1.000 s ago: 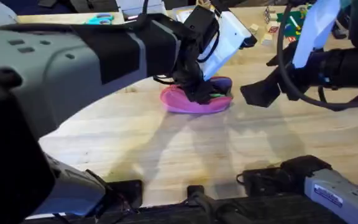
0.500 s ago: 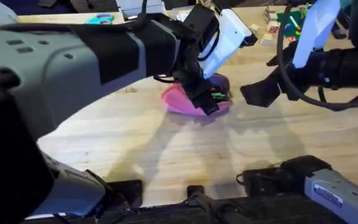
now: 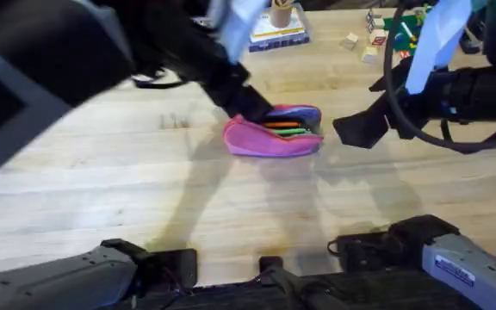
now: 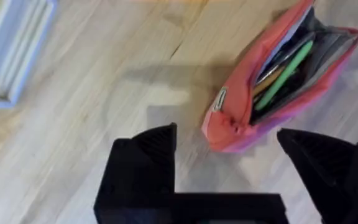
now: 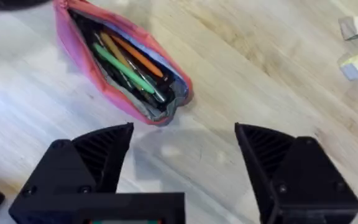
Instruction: Unzip the bag, pick up the pens from the table one at a time and place them inside, then zip the bag closed.
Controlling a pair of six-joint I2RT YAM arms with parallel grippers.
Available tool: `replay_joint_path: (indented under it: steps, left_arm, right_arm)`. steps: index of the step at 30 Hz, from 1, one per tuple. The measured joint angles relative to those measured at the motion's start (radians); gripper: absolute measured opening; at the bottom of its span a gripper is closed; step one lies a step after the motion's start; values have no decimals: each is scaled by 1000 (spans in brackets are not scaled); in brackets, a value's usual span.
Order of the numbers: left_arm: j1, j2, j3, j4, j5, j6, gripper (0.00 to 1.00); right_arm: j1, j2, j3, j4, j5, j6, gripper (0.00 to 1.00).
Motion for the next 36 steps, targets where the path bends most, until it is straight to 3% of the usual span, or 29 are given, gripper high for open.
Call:
replay_joint_path:
  steps: [5,8,15,18,28,33,36]
  left_arm:
    - [139,-7,0,-98,83,63,992]
    - [220,-8,0,-166,149,136,992]
    - [343,-8,0,-179,222,231,992]
    - [362,-8,0,-183,227,243,993]
    - [362,-8,0,-156,225,284,993]
    - [369,-7,0,-175,226,395,993]
    - [391,-8,0,-230,249,512,993]
  right_arm:
    - [0,0,0,0,0,0,998]
    - [0,0,0,0,0,0,997]
    - [0,35,0,0,0,0,998]
    - [0,41,0,0,-1,1,998]
    - [0,41,0,14,-49,41,997]
    - [0,40,0,10,-68,46,997]
    - [0,40,0,10,-72,50,997]
